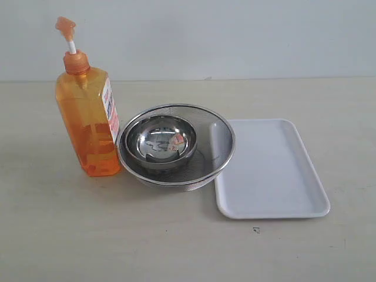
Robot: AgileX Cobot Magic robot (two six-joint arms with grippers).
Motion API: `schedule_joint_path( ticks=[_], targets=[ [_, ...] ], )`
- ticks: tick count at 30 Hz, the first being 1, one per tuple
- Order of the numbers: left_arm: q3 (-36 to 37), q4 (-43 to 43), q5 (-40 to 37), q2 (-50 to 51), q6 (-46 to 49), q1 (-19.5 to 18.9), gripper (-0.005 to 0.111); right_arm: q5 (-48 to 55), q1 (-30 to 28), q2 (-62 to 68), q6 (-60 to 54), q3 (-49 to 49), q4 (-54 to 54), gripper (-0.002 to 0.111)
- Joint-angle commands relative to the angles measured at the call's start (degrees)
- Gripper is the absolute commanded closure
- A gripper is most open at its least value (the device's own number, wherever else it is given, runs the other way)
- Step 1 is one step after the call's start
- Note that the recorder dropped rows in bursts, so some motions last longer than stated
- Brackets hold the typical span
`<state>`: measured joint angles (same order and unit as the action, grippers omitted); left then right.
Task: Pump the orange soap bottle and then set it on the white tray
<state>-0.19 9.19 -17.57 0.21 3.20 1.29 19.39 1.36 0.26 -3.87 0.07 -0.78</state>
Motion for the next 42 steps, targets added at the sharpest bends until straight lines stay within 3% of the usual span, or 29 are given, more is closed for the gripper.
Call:
schedule_joint_path(
  ticks=[1, 42],
  targets=[
    [0.2, 0.4, 0.6, -0.2, 0.3, -0.1, 0.102, -0.5, -0.2, -0.3, 0.1, -0.1, 0.2, 0.109],
    [0.2, -1.3, 0.6, -0.2, 0.3, -0.1, 0.102, -0.5, -0.2, -0.3, 0.1, -0.1, 0.2, 0.109]
  ],
)
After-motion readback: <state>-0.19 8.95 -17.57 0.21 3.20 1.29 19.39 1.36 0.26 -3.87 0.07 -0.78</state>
